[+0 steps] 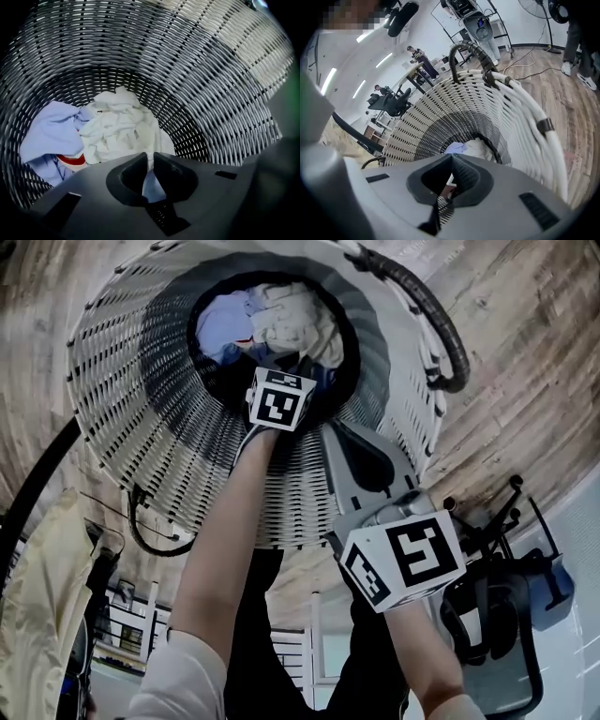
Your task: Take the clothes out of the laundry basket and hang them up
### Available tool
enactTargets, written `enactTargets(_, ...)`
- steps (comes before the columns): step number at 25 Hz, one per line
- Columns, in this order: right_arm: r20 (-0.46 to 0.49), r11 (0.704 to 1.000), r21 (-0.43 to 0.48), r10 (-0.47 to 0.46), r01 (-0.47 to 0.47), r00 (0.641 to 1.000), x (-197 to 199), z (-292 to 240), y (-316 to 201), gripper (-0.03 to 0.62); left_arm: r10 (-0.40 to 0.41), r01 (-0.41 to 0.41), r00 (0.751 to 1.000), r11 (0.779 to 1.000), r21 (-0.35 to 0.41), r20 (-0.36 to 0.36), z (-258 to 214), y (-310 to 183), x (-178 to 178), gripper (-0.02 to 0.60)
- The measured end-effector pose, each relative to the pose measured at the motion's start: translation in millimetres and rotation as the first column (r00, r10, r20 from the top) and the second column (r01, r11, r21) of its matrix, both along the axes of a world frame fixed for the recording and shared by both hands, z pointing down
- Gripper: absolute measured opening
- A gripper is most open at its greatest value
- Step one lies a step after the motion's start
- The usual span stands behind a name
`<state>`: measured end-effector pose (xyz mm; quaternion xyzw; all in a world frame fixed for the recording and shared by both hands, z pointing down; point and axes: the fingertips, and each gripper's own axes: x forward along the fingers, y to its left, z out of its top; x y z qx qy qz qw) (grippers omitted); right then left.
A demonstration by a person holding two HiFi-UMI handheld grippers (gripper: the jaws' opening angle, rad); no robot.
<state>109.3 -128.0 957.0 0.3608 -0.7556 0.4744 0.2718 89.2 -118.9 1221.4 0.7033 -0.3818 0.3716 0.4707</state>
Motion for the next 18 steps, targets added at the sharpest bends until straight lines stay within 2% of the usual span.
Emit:
enactTargets(8, -0.002, 1.0, -0.006, 0.009, -0.009, 1.0, 8, -21, 7, 0.008, 0.003, -0.003, 1.0, 1.0, -0.003, -0.006, -40, 0, -8, 0.046)
enactTargets(12, 0.002, 1.0, 0.0, 0.005, -0.005, 1.0, 9, -39, 7, 0.007, -0.018, 0.018, 1.0, 1.0, -0.005, -0.018, -70, -4, -13, 0.044)
enactTargets(18, -0.007, 1.0, 0.02, -0.005, 0.005, 1.0, 6, -67, 3, 0.007, -0.006, 0.007, 0.999, 1.0, 0.022, -0.048, -124, -8, -15, 0.043)
